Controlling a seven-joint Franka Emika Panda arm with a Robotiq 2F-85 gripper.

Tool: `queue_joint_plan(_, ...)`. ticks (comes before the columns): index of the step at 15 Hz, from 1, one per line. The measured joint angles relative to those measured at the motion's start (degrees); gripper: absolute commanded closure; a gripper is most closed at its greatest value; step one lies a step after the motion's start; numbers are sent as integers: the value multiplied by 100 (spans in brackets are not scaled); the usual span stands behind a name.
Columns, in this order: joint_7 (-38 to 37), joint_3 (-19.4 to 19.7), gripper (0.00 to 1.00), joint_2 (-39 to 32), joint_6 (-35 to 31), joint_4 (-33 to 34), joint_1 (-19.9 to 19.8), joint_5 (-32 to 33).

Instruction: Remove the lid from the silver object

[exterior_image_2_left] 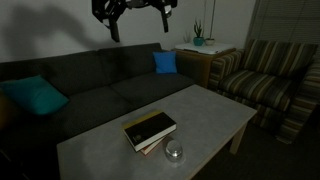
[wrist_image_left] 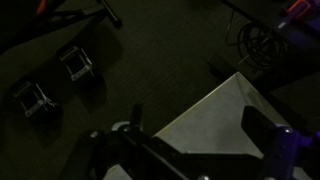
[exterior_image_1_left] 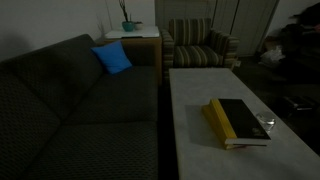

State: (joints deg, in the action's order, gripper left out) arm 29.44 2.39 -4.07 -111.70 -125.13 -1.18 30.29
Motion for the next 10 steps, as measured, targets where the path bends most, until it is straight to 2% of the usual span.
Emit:
queue_joint_plan(2,597,7,0,-163,-312,127,-28,-1)
queue_joint_plan(4,1213,37,0,-584,-926,461,-117,-14)
queue_joint_plan(7,2187,31,0,-1555,-1876,1171,-320,-283)
queue_joint_plan(10,3226,-149,0,-2613,-2459,1964,-515,-815)
